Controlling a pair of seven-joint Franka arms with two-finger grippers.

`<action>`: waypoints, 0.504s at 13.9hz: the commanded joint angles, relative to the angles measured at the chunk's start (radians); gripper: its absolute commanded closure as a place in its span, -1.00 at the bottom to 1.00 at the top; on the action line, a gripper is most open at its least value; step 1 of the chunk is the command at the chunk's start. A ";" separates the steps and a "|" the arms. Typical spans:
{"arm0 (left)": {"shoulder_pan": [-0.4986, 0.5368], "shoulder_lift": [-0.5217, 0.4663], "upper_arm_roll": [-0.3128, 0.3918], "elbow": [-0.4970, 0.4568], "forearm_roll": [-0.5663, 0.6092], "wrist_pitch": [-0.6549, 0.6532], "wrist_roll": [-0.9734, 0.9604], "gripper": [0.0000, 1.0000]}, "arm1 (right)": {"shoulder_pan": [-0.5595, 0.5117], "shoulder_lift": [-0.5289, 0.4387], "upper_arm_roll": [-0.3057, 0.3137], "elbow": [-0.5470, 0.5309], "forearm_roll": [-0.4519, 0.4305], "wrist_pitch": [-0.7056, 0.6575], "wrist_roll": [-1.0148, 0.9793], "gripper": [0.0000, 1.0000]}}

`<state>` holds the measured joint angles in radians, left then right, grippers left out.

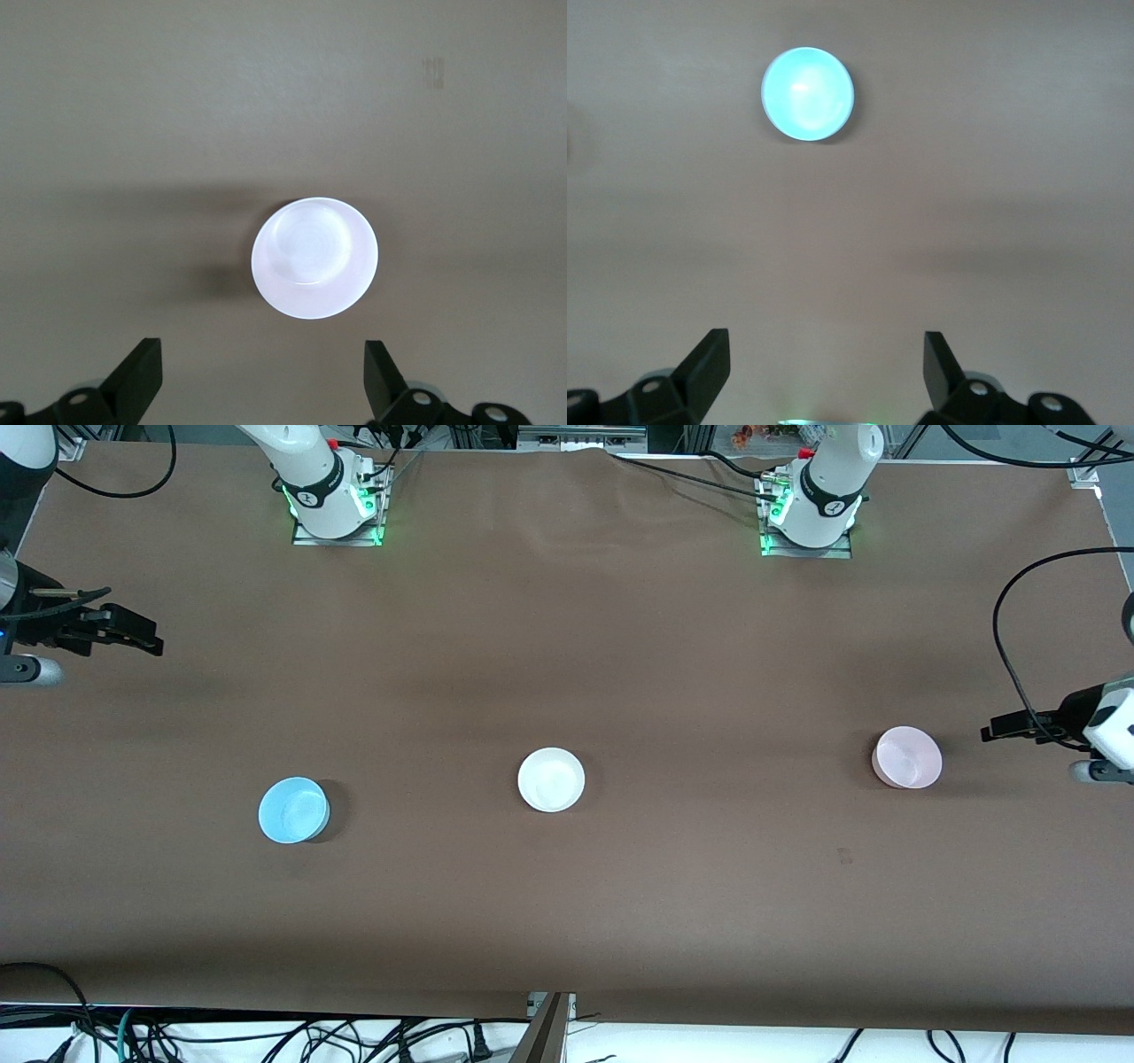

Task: Stack pink and blue bowls on white bowl
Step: 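Grasp the blue and pink bowls with the right and left grippers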

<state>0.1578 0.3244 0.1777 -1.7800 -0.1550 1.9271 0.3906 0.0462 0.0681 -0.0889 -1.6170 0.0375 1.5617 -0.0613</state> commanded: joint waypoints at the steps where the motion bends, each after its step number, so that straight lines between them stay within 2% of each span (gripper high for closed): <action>1: 0.014 0.010 0.003 -0.039 -0.066 0.039 0.124 -1.00 | 0.000 0.065 0.006 -0.014 0.056 0.093 -0.014 -0.93; 4: 0.022 0.022 0.014 -0.107 -0.116 0.137 0.214 -1.00 | 0.046 0.174 0.005 -0.017 0.059 0.223 -0.002 -0.93; 7: 0.038 0.068 0.022 -0.124 -0.182 0.197 0.296 -1.00 | 0.051 0.301 0.006 -0.040 0.061 0.435 0.000 -0.93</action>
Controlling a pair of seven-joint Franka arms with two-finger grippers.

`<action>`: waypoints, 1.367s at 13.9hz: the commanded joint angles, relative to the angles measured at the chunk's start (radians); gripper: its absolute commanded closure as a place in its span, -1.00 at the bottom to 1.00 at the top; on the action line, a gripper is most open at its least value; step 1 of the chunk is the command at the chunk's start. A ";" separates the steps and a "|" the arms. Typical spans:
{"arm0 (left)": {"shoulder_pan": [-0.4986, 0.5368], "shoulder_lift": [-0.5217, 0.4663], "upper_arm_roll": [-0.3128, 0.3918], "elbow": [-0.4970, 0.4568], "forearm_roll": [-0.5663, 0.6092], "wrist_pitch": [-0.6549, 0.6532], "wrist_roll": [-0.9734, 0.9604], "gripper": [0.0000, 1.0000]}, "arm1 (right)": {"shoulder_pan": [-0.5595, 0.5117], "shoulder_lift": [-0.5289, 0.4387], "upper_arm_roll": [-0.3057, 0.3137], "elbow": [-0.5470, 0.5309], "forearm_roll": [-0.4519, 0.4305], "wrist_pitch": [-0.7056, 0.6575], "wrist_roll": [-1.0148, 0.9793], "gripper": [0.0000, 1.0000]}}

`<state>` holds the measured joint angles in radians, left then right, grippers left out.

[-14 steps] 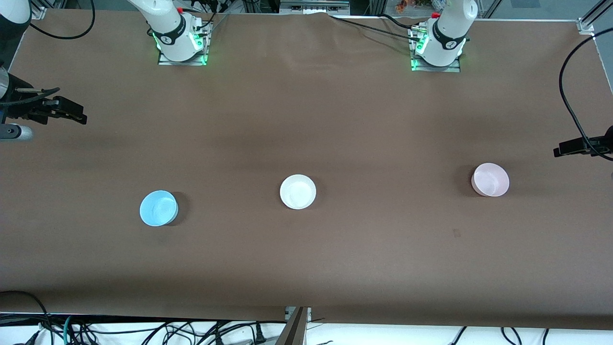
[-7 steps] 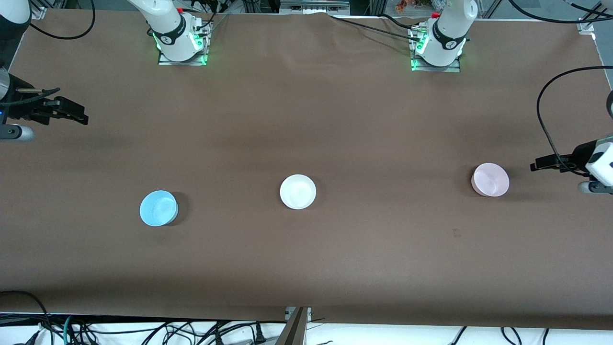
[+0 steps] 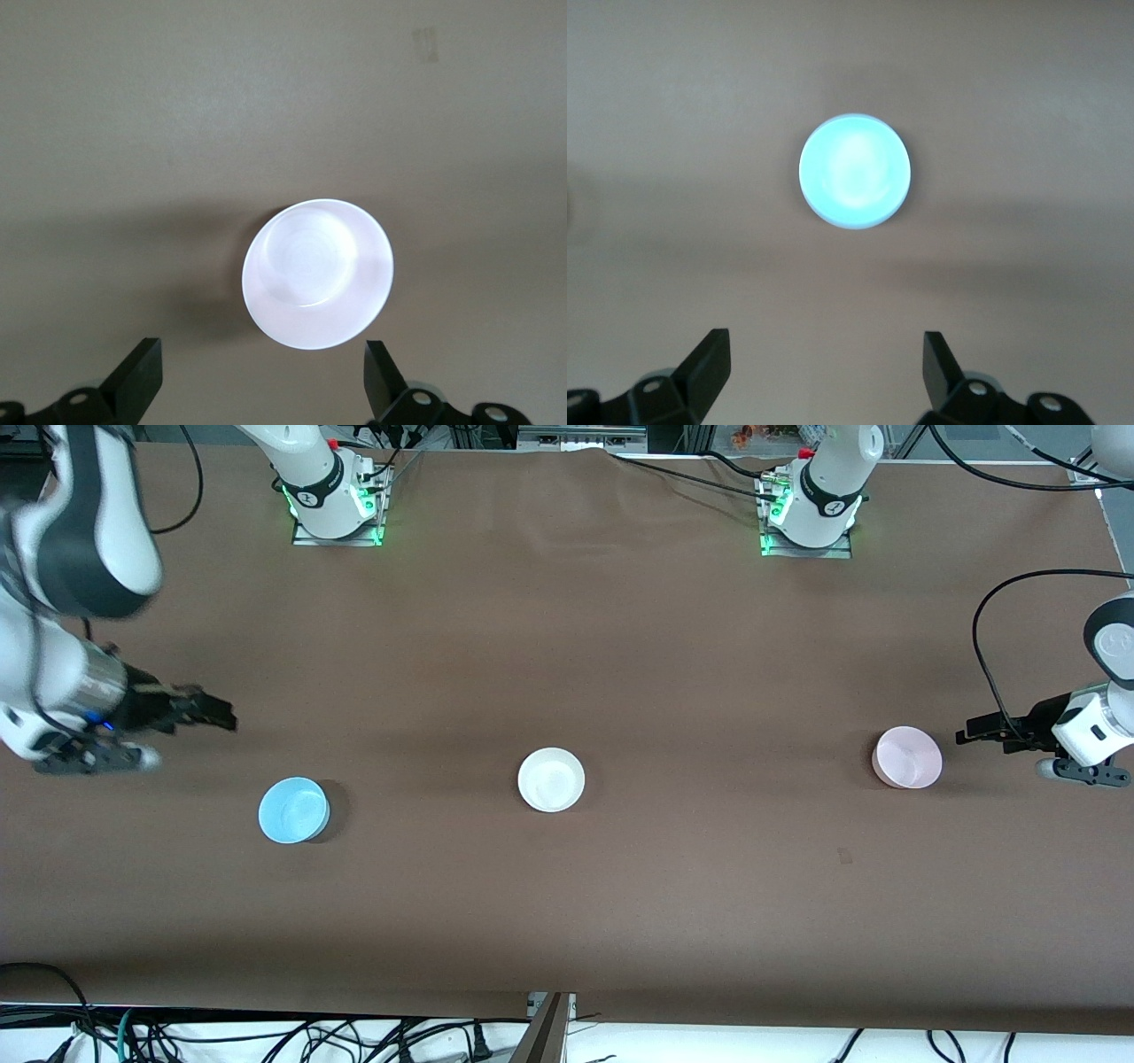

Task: Stack pink and blue bowls on white bowl
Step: 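Grasp the blue and pink bowls with the right and left grippers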

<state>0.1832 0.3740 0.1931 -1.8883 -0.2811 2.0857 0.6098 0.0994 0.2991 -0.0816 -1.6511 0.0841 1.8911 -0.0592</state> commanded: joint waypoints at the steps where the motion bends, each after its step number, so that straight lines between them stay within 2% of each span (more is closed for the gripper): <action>1: 0.016 0.043 0.006 -0.015 -0.093 0.060 0.102 -1.00 | -0.004 0.110 -0.001 -0.010 0.014 0.179 -0.016 -0.93; 4: 0.024 0.103 0.006 -0.017 -0.164 0.120 0.143 -1.00 | -0.007 0.210 -0.003 -0.019 0.013 0.314 -0.043 -0.93; 8: 0.015 0.143 0.006 -0.060 -0.248 0.206 0.182 -1.00 | -0.010 0.290 -0.003 -0.075 0.014 0.509 -0.060 -0.93; 11: 0.002 0.151 0.005 -0.086 -0.285 0.246 0.180 -0.96 | -0.012 0.331 -0.003 -0.076 0.013 0.578 -0.063 -0.93; 14: 0.002 0.152 0.005 -0.094 -0.306 0.246 0.179 -0.72 | -0.026 0.334 -0.003 -0.096 0.013 0.609 -0.126 -0.93; 16: 0.002 0.151 0.006 -0.094 -0.306 0.243 0.179 -0.48 | -0.049 0.345 -0.003 -0.111 0.013 0.646 -0.186 -0.93; 17: 0.002 0.149 0.005 -0.094 -0.306 0.241 0.179 -0.30 | -0.059 0.348 -0.003 -0.124 0.013 0.675 -0.214 -0.93; 19: 0.002 0.149 0.006 -0.094 -0.305 0.238 0.180 0.22 | -0.061 0.350 -0.003 -0.150 0.013 0.709 -0.218 -0.93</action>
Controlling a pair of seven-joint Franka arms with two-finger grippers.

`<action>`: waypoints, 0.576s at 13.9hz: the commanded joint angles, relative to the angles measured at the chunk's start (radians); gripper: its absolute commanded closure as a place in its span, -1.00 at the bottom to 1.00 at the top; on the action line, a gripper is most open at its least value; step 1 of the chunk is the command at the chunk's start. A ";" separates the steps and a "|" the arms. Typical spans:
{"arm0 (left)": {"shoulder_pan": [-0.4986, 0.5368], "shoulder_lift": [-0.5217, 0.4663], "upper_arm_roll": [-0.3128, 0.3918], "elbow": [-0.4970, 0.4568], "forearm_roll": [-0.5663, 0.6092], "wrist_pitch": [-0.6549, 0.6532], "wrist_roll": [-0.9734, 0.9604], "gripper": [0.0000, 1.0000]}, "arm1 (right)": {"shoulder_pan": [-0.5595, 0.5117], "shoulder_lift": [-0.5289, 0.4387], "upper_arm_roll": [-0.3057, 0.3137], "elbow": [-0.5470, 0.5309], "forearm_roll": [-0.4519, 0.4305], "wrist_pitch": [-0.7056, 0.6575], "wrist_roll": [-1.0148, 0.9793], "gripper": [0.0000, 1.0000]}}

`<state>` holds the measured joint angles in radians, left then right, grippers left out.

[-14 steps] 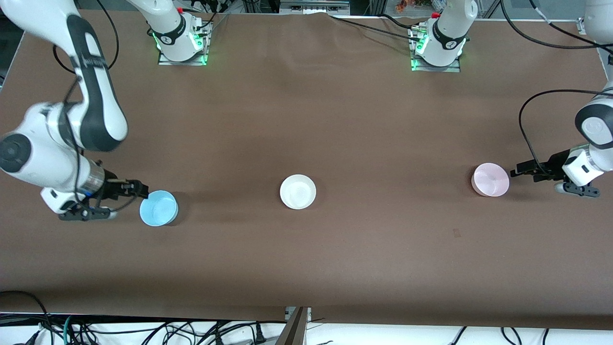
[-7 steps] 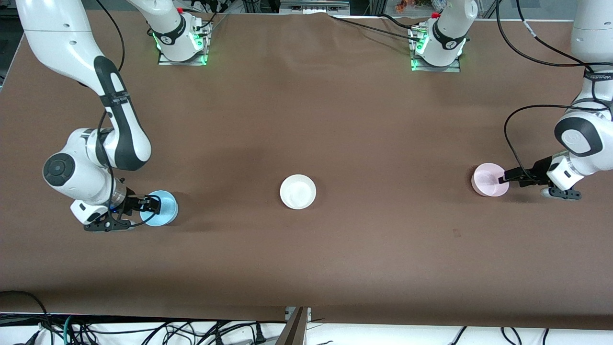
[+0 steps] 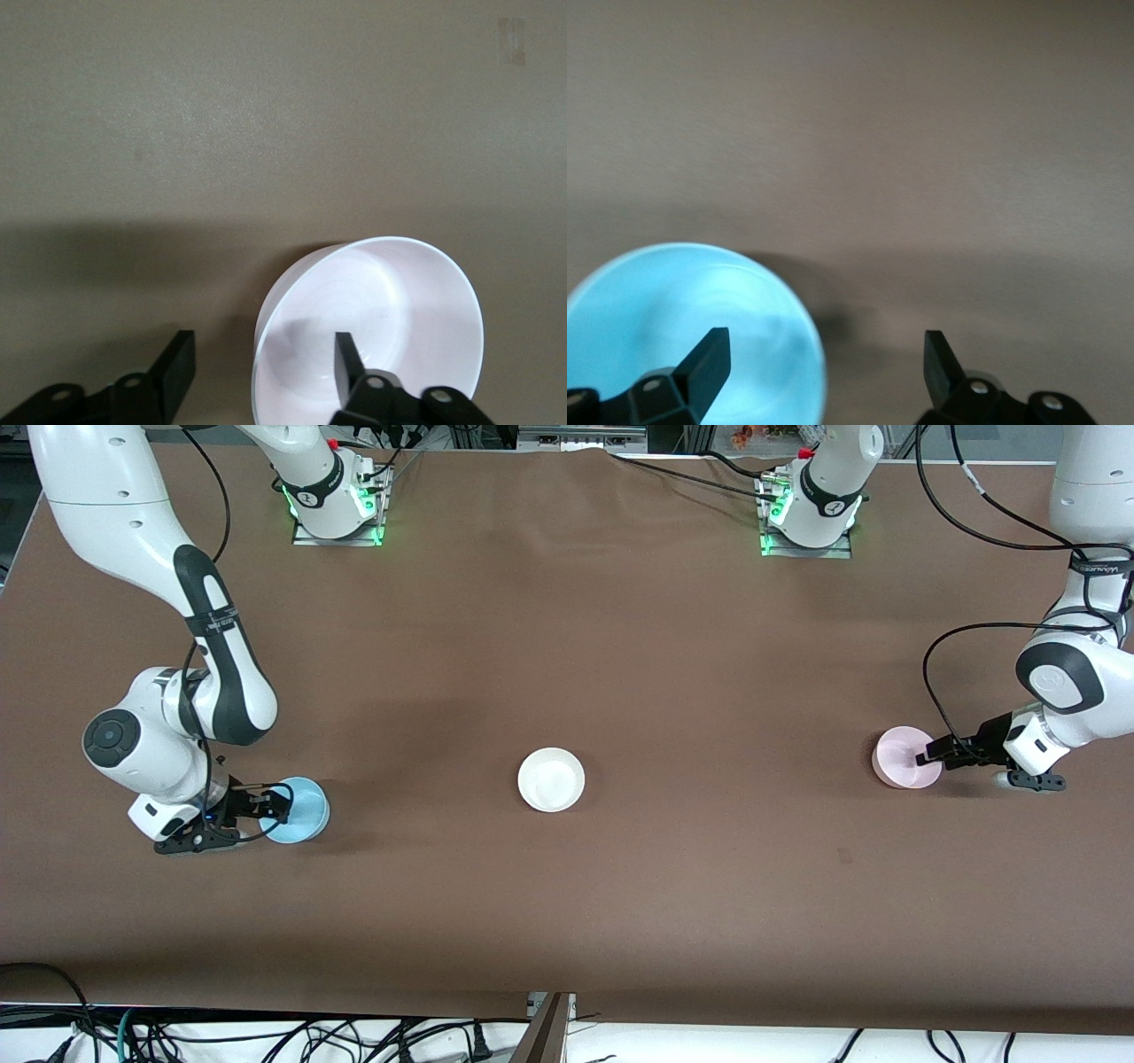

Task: Stack pink and blue bowls on white bowl
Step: 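Grasp the blue and pink bowls with the right and left grippers, then carry the pink bowl with the left gripper over the white bowl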

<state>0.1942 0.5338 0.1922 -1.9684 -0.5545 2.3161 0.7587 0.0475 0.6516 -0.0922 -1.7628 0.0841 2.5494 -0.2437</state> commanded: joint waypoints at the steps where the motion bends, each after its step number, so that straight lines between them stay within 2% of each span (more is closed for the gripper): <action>1: -0.009 -0.012 0.007 -0.013 -0.031 0.006 0.033 0.54 | -0.008 -0.003 0.008 -0.049 0.014 0.066 -0.034 -0.93; 3: -0.009 -0.014 0.007 -0.013 -0.031 0.005 0.031 0.91 | -0.008 -0.001 0.008 -0.067 0.014 0.087 -0.032 -0.93; 4: -0.009 -0.014 0.007 -0.013 -0.031 0.005 0.028 1.00 | -0.008 -0.001 0.008 -0.078 0.014 0.095 -0.031 -0.93; 6: -0.009 -0.014 0.007 -0.012 -0.031 -0.003 0.021 1.00 | -0.006 -0.006 0.008 -0.092 0.014 0.098 -0.025 -0.90; 7: -0.009 -0.017 0.006 -0.001 -0.031 -0.020 0.004 1.00 | -0.006 -0.007 0.008 -0.095 0.014 0.097 -0.025 -0.82; 8: -0.009 -0.023 0.004 0.011 -0.030 -0.038 -0.015 1.00 | -0.006 -0.009 0.008 -0.099 0.014 0.097 -0.025 -0.57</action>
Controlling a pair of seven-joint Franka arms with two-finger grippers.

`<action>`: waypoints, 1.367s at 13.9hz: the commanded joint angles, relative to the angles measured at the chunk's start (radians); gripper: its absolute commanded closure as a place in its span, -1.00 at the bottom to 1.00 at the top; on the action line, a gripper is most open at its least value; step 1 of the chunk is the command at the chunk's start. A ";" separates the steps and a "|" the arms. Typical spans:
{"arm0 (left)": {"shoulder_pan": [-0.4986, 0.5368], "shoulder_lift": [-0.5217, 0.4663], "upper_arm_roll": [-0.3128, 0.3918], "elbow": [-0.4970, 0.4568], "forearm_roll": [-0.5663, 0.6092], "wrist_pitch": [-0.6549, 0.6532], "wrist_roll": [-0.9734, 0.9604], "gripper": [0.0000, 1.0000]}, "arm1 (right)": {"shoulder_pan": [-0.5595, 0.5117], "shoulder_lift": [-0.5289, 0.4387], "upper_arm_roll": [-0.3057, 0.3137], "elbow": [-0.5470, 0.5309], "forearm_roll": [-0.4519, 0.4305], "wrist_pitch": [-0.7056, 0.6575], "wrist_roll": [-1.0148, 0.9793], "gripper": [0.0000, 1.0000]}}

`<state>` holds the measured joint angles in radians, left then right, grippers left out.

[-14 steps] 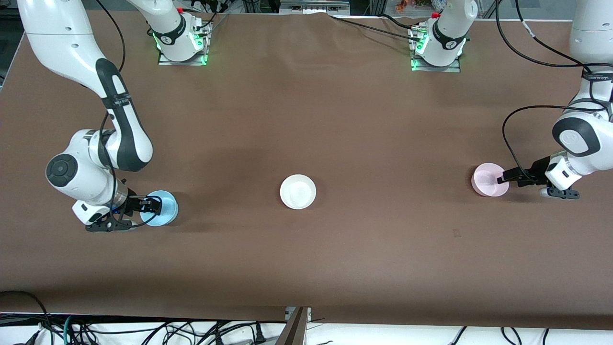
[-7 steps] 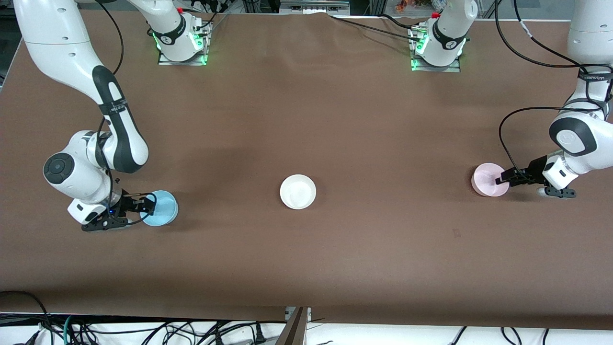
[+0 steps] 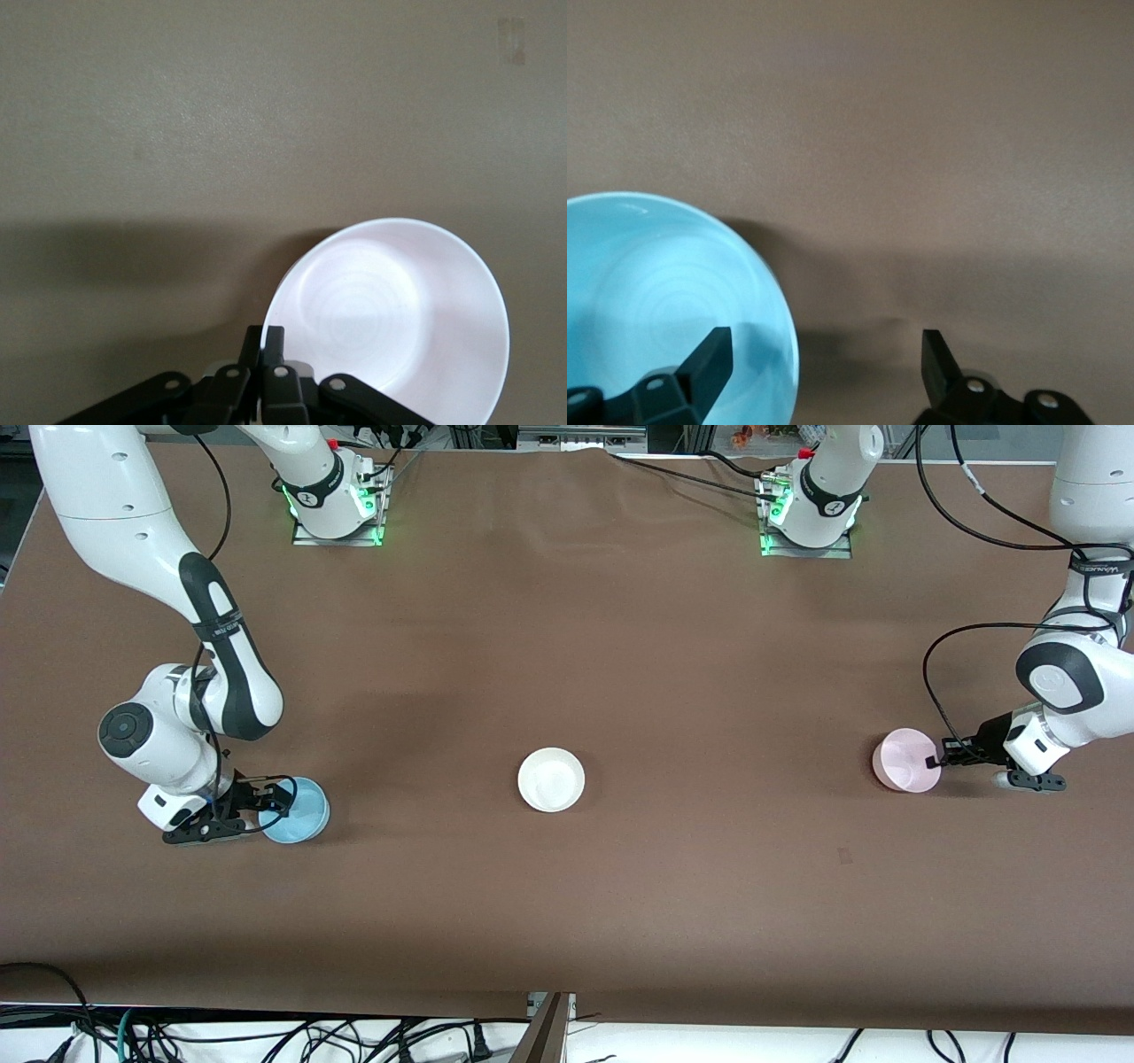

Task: Stack pink and blue bowls on white bowl
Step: 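Carry the pink bowl with the left gripper over the white bowl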

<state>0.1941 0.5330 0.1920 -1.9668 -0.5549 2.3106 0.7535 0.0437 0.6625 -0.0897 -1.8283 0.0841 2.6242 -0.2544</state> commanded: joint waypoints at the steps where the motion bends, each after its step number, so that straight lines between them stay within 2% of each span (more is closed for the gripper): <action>1: -0.015 -0.027 0.000 0.026 -0.028 -0.043 -0.035 1.00 | -0.001 -0.020 0.007 -0.034 0.014 0.022 -0.014 0.01; 2: -0.039 -0.030 -0.003 0.048 -0.026 -0.051 -0.069 1.00 | 0.001 -0.023 0.007 -0.042 0.014 0.020 -0.014 0.67; 3: -0.065 -0.030 -0.006 0.072 -0.019 -0.056 -0.118 1.00 | 0.002 -0.026 0.010 -0.046 0.014 0.019 -0.014 1.00; 7: -0.108 -0.027 -0.146 0.155 0.045 -0.046 -0.265 1.00 | 0.002 -0.063 0.019 -0.051 0.014 -0.019 -0.011 1.00; 11: -0.172 -0.021 -0.252 0.207 0.095 -0.039 -0.501 1.00 | 0.004 -0.144 0.021 -0.042 0.014 -0.180 0.038 1.00; 13: -0.250 -0.004 -0.282 0.226 0.182 -0.001 -0.650 1.00 | 0.004 -0.181 0.040 -0.039 0.014 -0.220 0.075 1.00; 16: -0.364 0.039 -0.286 0.272 0.294 0.041 -0.909 1.00 | 0.004 -0.273 0.083 -0.026 0.012 -0.346 0.164 1.00; 19: -0.488 0.117 -0.284 0.379 0.302 0.041 -1.081 1.00 | 0.009 -0.328 0.123 0.007 0.011 -0.467 0.253 1.00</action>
<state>-0.2227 0.5749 -0.1053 -1.6951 -0.2824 2.3561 -0.2218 0.0563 0.3847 0.0054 -1.8230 0.0861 2.2244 -0.0561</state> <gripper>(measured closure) 0.974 0.965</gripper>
